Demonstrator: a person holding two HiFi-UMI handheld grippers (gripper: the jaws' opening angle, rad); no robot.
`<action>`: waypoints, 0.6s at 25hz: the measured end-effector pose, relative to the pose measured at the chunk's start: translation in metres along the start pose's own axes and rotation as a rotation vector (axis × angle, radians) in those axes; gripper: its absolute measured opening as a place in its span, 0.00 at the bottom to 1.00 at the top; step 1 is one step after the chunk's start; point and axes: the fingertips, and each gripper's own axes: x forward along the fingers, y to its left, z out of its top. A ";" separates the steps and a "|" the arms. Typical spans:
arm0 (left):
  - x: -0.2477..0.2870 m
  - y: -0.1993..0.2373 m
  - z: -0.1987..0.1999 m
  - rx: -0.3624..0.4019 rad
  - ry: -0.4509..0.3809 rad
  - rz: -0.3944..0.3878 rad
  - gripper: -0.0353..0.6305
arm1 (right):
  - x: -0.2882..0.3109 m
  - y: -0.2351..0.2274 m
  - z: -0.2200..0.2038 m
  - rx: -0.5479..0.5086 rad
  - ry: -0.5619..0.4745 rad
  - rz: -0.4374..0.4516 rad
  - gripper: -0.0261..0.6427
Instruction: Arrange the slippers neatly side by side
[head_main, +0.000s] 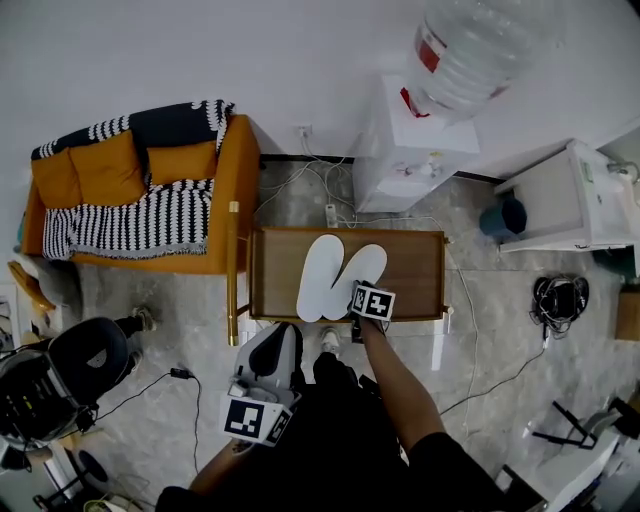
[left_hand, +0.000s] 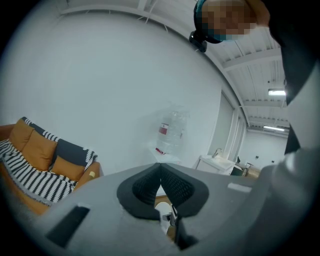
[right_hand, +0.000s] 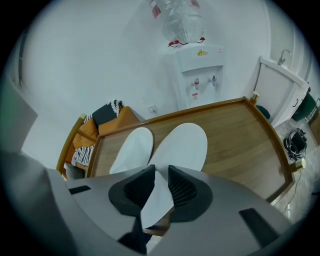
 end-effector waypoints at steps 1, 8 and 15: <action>0.000 0.001 0.000 -0.001 0.002 0.002 0.07 | 0.000 -0.001 -0.001 -0.007 0.003 -0.006 0.16; 0.002 0.000 -0.002 -0.017 0.009 0.001 0.07 | -0.008 -0.002 0.003 -0.093 -0.002 0.003 0.10; 0.009 -0.015 -0.006 -0.015 0.015 -0.029 0.07 | -0.026 -0.005 0.009 -0.227 -0.009 0.040 0.09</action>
